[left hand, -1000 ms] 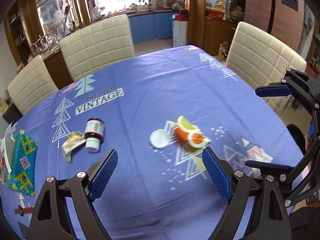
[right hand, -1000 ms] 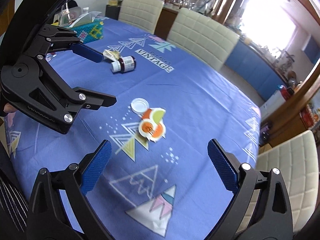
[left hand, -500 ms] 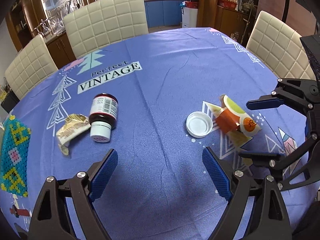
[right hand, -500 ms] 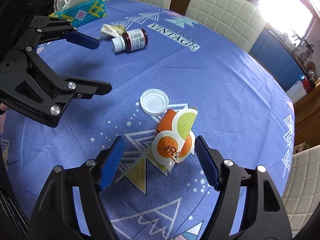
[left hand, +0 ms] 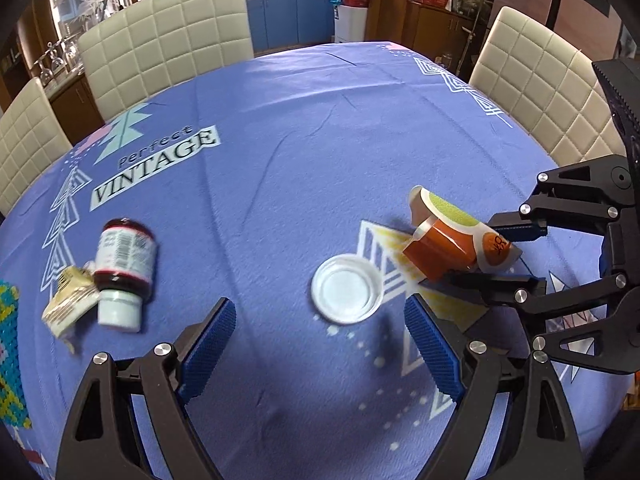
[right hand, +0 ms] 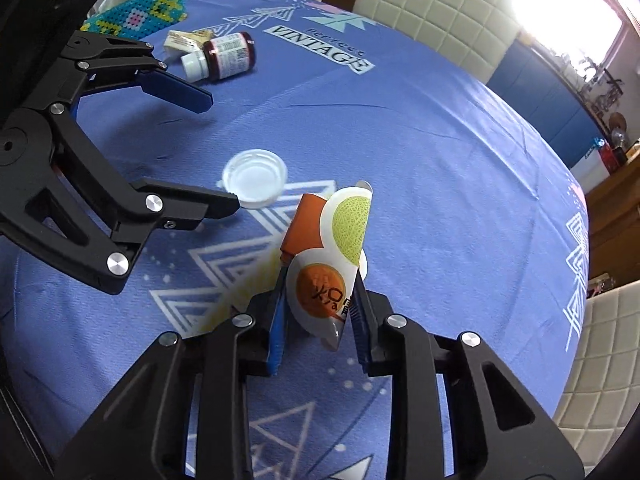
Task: Collect trash
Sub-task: 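Grasp the orange-white paper cup with the right gripper, then move the open left gripper down onto the white plastic lid, then close the left gripper on the white plastic lid, then carry the white lid and paper cup over the black bin with both grippers, then open the right gripper to drop the paper cup into the bin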
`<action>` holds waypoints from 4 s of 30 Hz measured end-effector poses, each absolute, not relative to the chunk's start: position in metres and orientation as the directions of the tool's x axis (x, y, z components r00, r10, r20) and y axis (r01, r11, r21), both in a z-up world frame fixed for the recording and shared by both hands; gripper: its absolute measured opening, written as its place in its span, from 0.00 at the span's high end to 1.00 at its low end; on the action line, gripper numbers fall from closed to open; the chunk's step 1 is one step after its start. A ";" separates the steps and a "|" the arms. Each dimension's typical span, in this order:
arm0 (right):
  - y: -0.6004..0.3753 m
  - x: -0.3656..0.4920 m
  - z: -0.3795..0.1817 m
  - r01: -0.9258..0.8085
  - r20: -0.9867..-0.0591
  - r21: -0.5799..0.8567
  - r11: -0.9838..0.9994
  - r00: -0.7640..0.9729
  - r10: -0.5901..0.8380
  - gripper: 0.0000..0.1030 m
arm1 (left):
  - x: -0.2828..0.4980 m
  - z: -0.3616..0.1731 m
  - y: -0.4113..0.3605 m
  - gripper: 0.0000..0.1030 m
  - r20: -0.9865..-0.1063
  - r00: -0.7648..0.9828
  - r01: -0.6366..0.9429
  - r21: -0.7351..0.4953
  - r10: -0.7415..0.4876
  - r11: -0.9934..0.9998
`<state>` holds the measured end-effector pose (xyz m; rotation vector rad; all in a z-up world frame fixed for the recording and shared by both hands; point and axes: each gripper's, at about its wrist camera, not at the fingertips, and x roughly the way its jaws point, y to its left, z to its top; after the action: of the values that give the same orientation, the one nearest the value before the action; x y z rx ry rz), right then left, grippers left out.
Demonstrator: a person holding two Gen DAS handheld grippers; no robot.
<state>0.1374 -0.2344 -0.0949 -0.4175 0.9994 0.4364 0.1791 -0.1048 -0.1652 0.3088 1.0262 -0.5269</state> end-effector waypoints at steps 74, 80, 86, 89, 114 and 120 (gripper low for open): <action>-0.469 -0.149 -0.002 0.000 -0.790 -0.239 0.971 0.581 -0.195 0.72 | -0.051 -0.069 -0.350 0.62 -0.786 0.335 0.908 0.122 -0.519 0.402; -0.488 -0.169 -0.002 0.061 -0.791 -0.237 0.970 0.567 -0.229 0.72 | -0.066 -0.067 -0.373 0.62 -0.784 0.305 0.930 0.123 -0.542 0.345; -0.503 -0.186 -0.001 0.116 -0.792 -0.241 0.964 0.550 -0.265 0.72 | -0.082 -0.065 -0.392 0.62 -0.781 0.277 0.948 0.127 -0.559 0.292; -0.506 -0.193 0.001 0.141 -0.791 -0.244 0.959 0.543 -0.281 0.72 | -0.088 -0.063 -0.399 0.62 -0.779 0.267 0.955 0.134 -0.567 0.266; -0.529 -0.228 0.001 0.275 -0.792 -0.244 0.930 0.497 -0.355 0.72 | -0.116 -0.049 -0.441 0.62 -0.758 0.202 0.979 0.145 -0.621 0.142; -0.532 -0.228 0.002 0.290 -0.788 -0.240 0.927 0.499 -0.360 0.72 | -0.118 -0.049 -0.442 0.62 -0.755 0.204 0.979 0.150 -0.623 0.138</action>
<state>-0.2281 -0.5315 0.0022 -0.0794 0.9722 -0.3936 -0.1176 -0.4425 -0.0487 0.7272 0.6052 -1.2666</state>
